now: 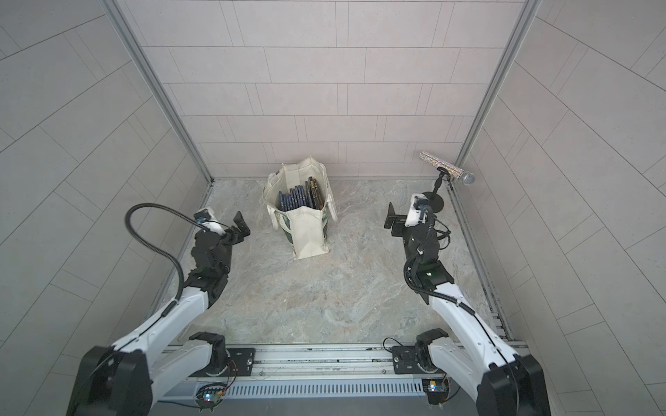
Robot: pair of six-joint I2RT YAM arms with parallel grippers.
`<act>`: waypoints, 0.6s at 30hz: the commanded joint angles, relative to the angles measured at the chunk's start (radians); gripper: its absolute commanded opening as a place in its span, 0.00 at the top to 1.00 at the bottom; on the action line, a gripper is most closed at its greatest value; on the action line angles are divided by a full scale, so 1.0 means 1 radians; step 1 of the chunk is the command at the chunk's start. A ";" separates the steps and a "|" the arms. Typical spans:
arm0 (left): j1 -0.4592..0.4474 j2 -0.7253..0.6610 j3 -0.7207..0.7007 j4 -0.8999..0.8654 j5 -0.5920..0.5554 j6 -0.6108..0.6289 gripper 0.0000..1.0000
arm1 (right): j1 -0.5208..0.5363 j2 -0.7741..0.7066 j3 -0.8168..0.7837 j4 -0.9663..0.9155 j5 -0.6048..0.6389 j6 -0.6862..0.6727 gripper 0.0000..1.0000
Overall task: Take out the books from the canvas bag
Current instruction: Adjust the canvas bag at the center of the board.
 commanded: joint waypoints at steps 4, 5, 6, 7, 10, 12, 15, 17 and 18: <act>0.008 -0.282 0.095 -0.412 0.171 -0.463 0.00 | 0.000 -0.090 0.078 -0.280 -0.053 0.241 0.00; 0.005 -0.289 0.118 -0.429 0.260 -0.460 0.00 | 0.018 -0.059 0.129 -0.338 -0.053 0.210 0.00; -0.002 -0.285 0.139 -0.450 0.329 -0.498 0.00 | 0.035 -0.025 0.178 -0.395 -0.064 0.184 0.00; -0.016 -0.283 0.175 -0.528 0.349 -0.527 0.00 | 0.051 0.000 0.219 -0.442 -0.068 0.167 0.00; -0.113 -0.318 0.205 -0.657 0.224 -0.629 0.00 | 0.112 0.077 0.321 -0.527 -0.065 0.105 0.00; -0.201 -0.336 0.236 -0.749 0.127 -0.643 0.00 | 0.162 0.123 0.393 -0.596 -0.045 0.071 0.00; -0.309 -0.284 0.312 -0.852 0.068 -0.675 0.00 | 0.214 0.179 0.485 -0.696 -0.023 0.034 0.00; -0.384 -0.212 0.377 -0.903 0.066 -0.720 0.00 | 0.261 0.204 0.526 -0.740 0.041 -0.007 0.00; -0.434 -0.172 0.419 -0.957 0.029 -0.761 0.00 | 0.282 0.212 0.538 -0.756 0.077 -0.025 0.00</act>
